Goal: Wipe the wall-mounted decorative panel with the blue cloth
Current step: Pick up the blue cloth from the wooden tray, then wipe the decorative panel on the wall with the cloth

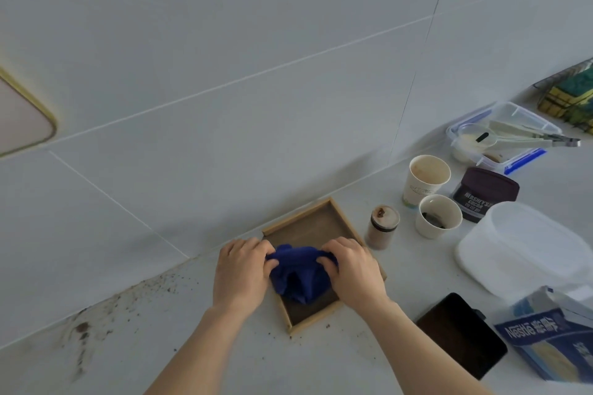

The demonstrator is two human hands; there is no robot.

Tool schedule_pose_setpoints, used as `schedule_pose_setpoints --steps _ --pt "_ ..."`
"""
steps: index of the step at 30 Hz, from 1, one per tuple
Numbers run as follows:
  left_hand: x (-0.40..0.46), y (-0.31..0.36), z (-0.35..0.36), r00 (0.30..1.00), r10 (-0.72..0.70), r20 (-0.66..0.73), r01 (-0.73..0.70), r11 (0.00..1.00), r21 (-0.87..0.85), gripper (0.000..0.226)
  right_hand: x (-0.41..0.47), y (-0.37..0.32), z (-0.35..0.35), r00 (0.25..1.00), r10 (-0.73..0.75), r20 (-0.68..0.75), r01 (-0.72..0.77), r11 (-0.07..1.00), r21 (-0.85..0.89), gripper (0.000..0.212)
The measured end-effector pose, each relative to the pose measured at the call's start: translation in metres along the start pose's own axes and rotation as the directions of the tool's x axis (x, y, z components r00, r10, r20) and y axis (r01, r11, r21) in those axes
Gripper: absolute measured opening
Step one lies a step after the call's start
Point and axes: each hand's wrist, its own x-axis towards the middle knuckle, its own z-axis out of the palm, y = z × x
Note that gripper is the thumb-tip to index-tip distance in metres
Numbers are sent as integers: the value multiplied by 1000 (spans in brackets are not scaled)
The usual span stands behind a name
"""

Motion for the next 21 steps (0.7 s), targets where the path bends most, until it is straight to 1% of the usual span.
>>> schedule_pose_setpoints --steps 4,9,17,21 --pt "-9 -10 -37 997 -8 -80 9 1000 11 14 5 -28 -19 996 -69 -48 69 998 -6 17" --pt "-29 -26 -87 986 -21 -165 29 998 48 19 5 -73 -42 982 -153 -112 149 988 -39 18" --pt "-80 -71 -167 946 -29 -323 45 998 43 20 -4 -169 -73 941 -281 -189 265 959 -102 20" --pt "-110 -102 -206 920 -36 -390 53 998 34 19 -13 -223 -81 916 -346 -203 323 936 -137 21"
